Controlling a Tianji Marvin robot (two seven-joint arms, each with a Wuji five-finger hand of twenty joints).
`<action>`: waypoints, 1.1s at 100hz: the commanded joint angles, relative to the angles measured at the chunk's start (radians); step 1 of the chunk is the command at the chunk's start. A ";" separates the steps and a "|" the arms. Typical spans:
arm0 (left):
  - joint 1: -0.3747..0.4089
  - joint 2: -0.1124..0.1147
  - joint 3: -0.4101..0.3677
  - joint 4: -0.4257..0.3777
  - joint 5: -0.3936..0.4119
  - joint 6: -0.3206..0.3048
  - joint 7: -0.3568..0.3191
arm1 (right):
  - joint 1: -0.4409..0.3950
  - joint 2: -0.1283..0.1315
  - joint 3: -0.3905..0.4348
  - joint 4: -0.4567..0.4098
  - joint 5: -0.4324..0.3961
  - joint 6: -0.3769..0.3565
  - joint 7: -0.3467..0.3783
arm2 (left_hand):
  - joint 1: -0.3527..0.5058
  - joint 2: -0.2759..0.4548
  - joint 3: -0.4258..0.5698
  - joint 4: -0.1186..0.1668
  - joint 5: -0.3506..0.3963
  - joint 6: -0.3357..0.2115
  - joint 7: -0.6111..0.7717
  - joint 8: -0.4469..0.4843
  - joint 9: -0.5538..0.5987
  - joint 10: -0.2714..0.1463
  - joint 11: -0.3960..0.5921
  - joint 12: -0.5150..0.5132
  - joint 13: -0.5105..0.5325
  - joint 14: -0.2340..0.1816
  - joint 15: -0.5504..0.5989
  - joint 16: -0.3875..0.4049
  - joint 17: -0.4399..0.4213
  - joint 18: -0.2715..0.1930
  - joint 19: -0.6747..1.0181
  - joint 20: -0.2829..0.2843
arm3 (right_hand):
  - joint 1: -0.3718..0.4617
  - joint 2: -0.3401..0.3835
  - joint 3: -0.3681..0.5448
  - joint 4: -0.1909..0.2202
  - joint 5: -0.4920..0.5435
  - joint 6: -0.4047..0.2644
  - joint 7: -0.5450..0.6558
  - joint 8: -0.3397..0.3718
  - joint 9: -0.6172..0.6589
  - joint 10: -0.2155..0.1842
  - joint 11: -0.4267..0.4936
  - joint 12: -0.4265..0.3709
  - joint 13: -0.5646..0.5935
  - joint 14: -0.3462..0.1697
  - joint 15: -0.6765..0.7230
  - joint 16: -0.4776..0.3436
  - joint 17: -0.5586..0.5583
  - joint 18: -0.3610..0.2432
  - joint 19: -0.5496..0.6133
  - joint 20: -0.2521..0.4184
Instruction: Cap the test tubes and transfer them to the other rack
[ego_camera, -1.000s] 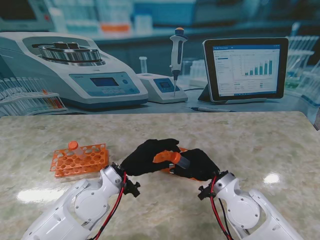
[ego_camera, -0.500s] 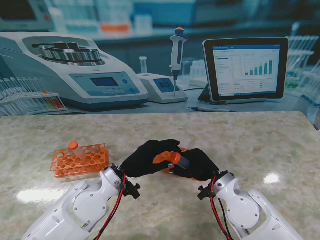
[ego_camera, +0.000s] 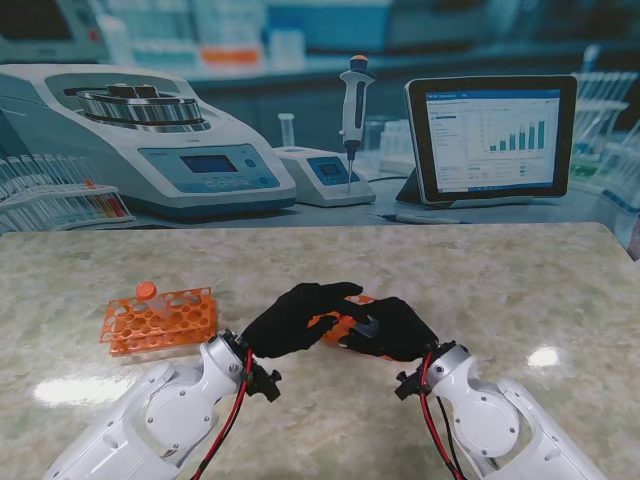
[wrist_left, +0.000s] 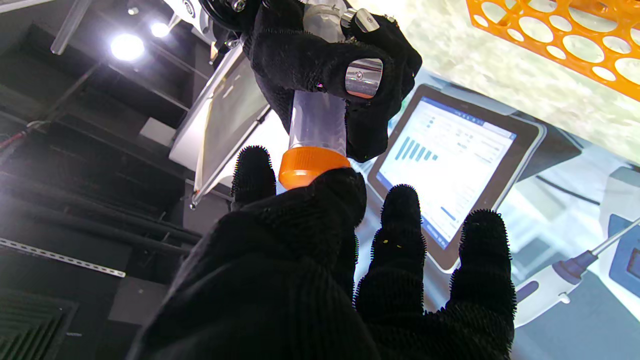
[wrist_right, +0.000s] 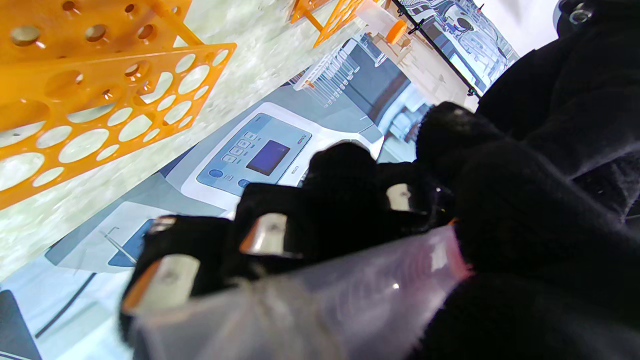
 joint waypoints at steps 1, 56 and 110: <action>0.003 0.002 -0.004 -0.011 0.002 -0.002 -0.003 | -0.006 -0.003 -0.005 -0.005 0.002 0.004 0.005 | 0.082 0.025 0.072 0.015 0.018 -0.047 0.024 0.015 -0.007 -0.025 -0.009 -0.016 -0.019 -0.011 -0.011 -0.017 -0.015 0.009 -0.002 -0.020 | 0.053 0.010 -0.010 -0.020 0.046 -0.044 0.050 0.031 0.044 0.021 -0.001 0.018 0.063 -0.188 0.170 0.034 0.064 -0.061 0.197 0.018; 0.050 0.007 -0.050 -0.068 -0.017 -0.004 -0.020 | -0.005 -0.003 -0.007 -0.005 0.003 0.004 0.006 | 0.052 0.227 -0.422 0.094 -0.019 0.205 -0.175 -0.062 -0.039 0.004 -0.030 -0.014 -0.051 -0.026 -0.022 -0.015 -0.032 -0.001 -0.032 -0.016 | 0.054 0.012 -0.011 -0.020 0.045 -0.046 0.049 0.031 0.044 0.020 -0.002 0.017 0.063 -0.188 0.170 0.034 0.064 -0.061 0.197 0.018; 0.025 0.007 -0.033 -0.050 -0.005 0.046 -0.029 | -0.006 -0.004 -0.006 -0.005 0.001 0.004 0.003 | -0.287 0.032 -0.461 0.072 -0.119 0.359 -0.128 0.167 -0.095 0.032 -0.030 0.018 -0.067 -0.053 -0.012 0.007 -0.025 -0.013 -0.034 -0.014 | 0.053 0.011 -0.011 -0.020 0.045 -0.048 0.049 0.032 0.045 0.020 -0.002 0.017 0.063 -0.188 0.170 0.034 0.064 -0.061 0.196 0.018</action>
